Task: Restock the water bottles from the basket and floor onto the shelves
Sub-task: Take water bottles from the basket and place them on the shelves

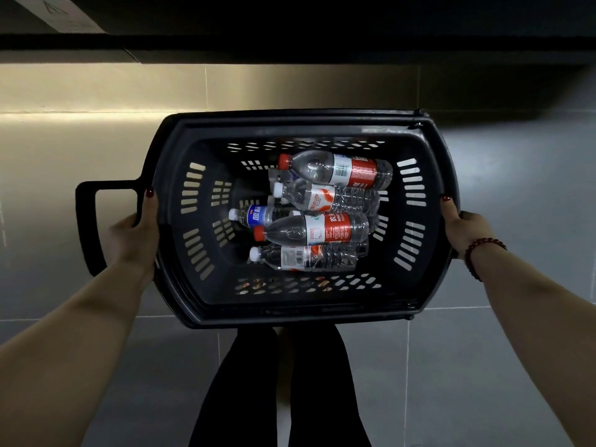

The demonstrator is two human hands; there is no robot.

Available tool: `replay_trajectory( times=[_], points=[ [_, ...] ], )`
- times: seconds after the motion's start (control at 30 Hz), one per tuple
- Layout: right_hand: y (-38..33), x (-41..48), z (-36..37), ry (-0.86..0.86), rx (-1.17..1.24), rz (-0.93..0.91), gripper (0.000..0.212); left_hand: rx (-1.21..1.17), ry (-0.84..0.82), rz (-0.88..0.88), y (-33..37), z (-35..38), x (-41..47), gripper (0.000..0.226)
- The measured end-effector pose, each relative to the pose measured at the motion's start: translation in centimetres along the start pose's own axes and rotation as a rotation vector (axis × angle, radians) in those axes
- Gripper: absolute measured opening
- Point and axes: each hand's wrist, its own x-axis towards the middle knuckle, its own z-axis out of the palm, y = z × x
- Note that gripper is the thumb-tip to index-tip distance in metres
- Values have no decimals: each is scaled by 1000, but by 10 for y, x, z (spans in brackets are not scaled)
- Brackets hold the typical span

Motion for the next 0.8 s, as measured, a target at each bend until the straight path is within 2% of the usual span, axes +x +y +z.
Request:
replay_trajectory(
  times=[0.2, 0.43, 0.6, 0.8],
  points=[
    [-2, -10, -7, 5, -44, 17, 65, -88, 54, 12, 13, 1, -12, 51],
    [-16, -72, -37, -34, -113, -23, 74, -179, -4, -18, 22, -58, -54, 54],
    [-50, -121, -64, -23, -144, -133, 66, -320, 50, -135, 26, -114, -99, 49],
    [-106, -201, -81, -9, -265, -323, 67, -463, 134, -164, 10, -200, -142, 66]
  ],
)
